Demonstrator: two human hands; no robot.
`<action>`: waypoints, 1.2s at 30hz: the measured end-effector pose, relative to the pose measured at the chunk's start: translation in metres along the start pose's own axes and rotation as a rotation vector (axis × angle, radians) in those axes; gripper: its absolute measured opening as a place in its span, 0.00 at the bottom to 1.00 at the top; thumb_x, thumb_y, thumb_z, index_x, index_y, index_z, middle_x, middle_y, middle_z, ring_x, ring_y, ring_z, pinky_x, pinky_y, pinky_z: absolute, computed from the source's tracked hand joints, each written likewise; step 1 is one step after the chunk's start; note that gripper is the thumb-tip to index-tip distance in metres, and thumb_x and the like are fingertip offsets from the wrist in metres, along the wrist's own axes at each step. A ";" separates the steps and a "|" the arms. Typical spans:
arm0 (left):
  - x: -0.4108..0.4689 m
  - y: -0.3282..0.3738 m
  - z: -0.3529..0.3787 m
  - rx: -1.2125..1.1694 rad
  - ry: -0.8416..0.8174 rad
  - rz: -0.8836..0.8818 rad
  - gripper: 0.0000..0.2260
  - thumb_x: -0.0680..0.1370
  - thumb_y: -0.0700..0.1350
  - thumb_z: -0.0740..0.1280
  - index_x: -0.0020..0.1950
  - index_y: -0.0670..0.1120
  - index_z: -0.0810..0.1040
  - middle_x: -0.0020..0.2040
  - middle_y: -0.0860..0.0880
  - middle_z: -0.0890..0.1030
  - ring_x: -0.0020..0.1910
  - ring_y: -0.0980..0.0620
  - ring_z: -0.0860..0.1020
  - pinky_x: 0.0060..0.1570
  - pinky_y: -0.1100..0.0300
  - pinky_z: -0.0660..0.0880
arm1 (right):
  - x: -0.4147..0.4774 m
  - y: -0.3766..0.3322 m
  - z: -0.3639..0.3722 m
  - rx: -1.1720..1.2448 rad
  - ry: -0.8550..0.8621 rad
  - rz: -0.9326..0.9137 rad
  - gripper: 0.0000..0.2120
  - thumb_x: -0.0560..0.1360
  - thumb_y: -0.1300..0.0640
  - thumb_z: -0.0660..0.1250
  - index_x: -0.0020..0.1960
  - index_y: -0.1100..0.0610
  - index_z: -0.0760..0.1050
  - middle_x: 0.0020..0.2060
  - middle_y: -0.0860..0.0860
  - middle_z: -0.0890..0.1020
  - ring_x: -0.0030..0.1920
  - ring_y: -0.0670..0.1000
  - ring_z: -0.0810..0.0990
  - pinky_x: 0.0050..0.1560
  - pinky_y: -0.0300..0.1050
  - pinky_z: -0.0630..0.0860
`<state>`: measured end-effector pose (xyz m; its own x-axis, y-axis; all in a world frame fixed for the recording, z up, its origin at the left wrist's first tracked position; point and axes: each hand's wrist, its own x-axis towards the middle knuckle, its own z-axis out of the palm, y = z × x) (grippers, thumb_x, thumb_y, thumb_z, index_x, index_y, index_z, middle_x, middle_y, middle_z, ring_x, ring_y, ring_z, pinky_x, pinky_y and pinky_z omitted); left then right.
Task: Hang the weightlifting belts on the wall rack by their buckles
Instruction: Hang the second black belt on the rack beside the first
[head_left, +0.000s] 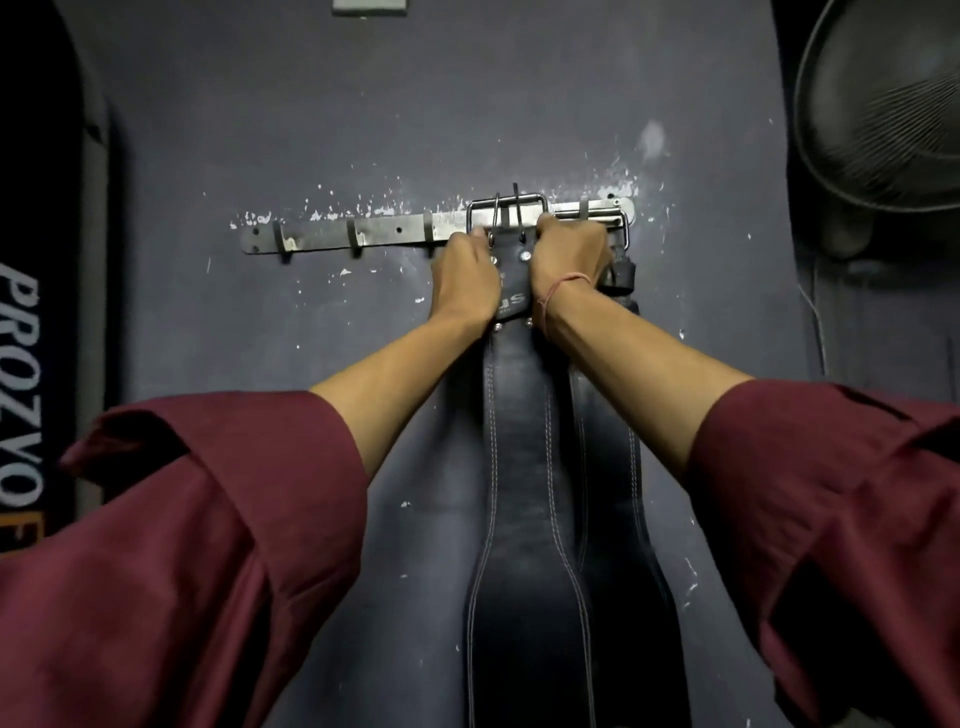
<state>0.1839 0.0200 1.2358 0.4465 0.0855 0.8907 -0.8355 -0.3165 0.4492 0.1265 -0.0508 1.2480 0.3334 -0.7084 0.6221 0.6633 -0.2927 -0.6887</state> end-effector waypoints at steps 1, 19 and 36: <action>0.004 0.001 0.000 0.033 -0.005 0.001 0.20 0.86 0.46 0.51 0.35 0.42 0.66 0.40 0.44 0.74 0.42 0.46 0.70 0.40 0.60 0.61 | 0.004 -0.001 0.003 -0.010 0.006 0.014 0.12 0.77 0.59 0.66 0.37 0.63 0.78 0.29 0.51 0.76 0.34 0.54 0.76 0.34 0.40 0.67; -0.062 -0.043 -0.012 -0.119 -0.118 -0.082 0.19 0.84 0.53 0.55 0.63 0.39 0.72 0.61 0.41 0.77 0.61 0.45 0.75 0.59 0.54 0.70 | -0.057 0.071 -0.012 -0.343 -0.137 -0.432 0.18 0.77 0.69 0.62 0.67 0.67 0.73 0.61 0.63 0.79 0.62 0.60 0.78 0.59 0.39 0.67; -0.348 -0.124 -0.110 -0.223 -0.232 -0.372 0.10 0.83 0.45 0.59 0.61 0.46 0.76 0.55 0.47 0.82 0.55 0.51 0.79 0.58 0.57 0.75 | -0.299 0.159 -0.136 -0.605 -0.276 -0.169 0.19 0.78 0.59 0.66 0.68 0.61 0.71 0.69 0.56 0.69 0.70 0.54 0.69 0.70 0.41 0.63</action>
<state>0.0966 0.1330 0.8776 0.7658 -0.0662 0.6396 -0.6430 -0.0919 0.7603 0.0409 0.0271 0.9022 0.4702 -0.4556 0.7559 0.2565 -0.7489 -0.6110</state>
